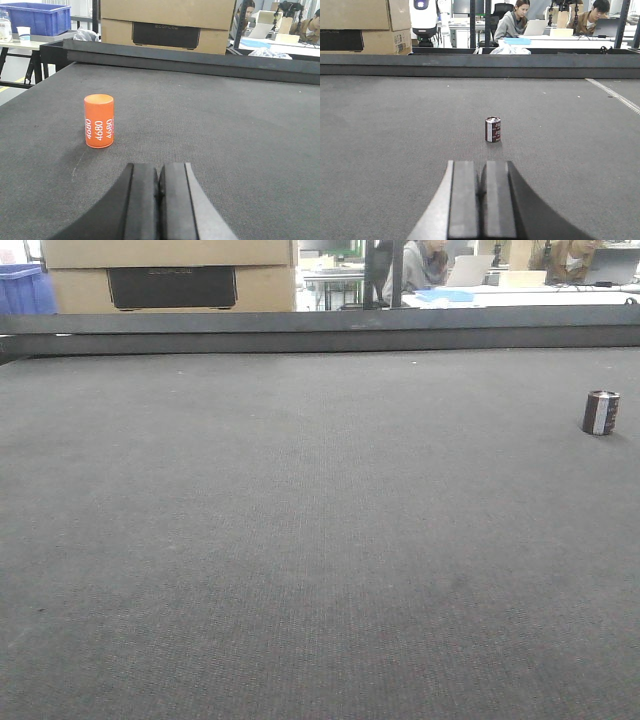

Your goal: Place cylindrical capacitor in blue bin on shelf

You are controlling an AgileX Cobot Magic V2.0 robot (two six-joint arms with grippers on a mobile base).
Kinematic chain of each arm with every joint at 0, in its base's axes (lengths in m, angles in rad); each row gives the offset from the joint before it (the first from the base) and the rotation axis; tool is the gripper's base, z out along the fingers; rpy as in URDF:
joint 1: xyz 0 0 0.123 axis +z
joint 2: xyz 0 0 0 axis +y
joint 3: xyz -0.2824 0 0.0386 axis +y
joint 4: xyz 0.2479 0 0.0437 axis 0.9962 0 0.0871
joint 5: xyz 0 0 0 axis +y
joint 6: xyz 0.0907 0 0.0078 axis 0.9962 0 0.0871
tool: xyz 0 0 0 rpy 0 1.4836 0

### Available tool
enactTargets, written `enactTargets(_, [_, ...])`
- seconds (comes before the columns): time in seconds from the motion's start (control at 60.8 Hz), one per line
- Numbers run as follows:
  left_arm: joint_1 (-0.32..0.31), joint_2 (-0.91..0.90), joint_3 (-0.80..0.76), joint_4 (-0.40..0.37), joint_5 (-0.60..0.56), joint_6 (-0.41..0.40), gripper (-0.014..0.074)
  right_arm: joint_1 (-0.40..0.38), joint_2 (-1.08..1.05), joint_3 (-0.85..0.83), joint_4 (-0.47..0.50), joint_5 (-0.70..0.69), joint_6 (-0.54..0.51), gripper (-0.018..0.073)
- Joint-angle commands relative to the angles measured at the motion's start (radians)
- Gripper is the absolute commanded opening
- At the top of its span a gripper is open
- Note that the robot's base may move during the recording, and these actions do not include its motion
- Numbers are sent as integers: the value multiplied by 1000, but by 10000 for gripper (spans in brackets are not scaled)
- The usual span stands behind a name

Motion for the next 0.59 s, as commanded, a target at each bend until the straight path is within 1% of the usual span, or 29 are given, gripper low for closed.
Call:
enactTargets(0.0, [-7, -6, -2, -7, -20, 4, -111, 1, -3, 2, 0, -19, 0, -160])
enactTargets(0.411, [-6, -6, -2, -5, -45, 4, -111, 1, -3, 2, 0, -19, 0, -160])
enactTargets(0.575, [-6, -6, -2, -9, -94, 4, -111, 1, -3, 2, -10, -47, 0, -160])
